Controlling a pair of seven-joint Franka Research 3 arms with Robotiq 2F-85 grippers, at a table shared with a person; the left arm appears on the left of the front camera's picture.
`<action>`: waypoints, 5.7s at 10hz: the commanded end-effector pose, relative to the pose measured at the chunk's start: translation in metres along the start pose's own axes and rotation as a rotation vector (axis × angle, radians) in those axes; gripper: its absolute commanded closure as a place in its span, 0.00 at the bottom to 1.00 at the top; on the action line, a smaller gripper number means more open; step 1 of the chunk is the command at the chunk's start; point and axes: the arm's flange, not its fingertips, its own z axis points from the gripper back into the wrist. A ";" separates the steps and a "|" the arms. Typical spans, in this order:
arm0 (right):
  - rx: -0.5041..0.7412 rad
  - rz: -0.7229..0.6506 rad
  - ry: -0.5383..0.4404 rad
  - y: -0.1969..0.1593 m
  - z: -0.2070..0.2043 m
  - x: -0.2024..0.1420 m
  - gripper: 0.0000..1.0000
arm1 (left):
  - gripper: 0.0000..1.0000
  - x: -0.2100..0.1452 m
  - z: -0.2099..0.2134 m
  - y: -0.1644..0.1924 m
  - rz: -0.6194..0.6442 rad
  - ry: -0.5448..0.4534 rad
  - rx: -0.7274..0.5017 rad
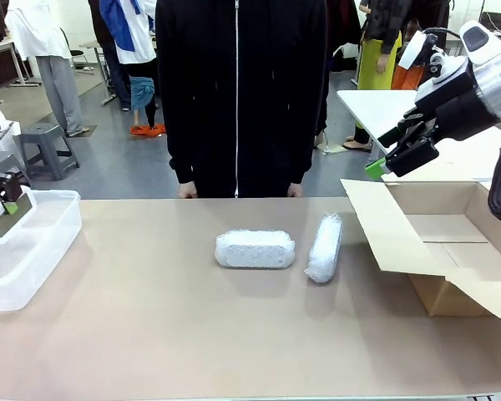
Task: Separate and place wrapped and unwrapped clocks.
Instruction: If the picked Digital clock is wrapped, place it in the Package Box ; if not, place it in the Organizing box, then pick up the Digital clock indicated by the person.
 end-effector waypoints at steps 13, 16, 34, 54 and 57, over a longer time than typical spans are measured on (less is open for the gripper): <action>0.015 -0.003 -0.009 -0.001 -0.001 -0.001 0.00 | 0.00 0.011 -0.086 0.005 0.091 0.026 -0.047; 0.015 -0.003 -0.009 -0.001 -0.001 -0.001 0.00 | 0.00 0.012 -0.089 0.005 0.086 0.072 -0.033; 0.015 -0.003 -0.009 -0.001 -0.001 -0.001 0.00 | 0.00 -0.075 0.146 -0.020 0.132 -0.011 -0.020; 0.015 -0.003 -0.009 -0.001 -0.001 -0.001 0.00 | 0.00 -0.064 0.163 -0.046 -0.041 -0.067 -0.186; 0.015 -0.003 -0.009 -0.001 -0.001 -0.001 0.00 | 0.00 -0.075 0.188 -0.106 -0.384 -0.129 -0.476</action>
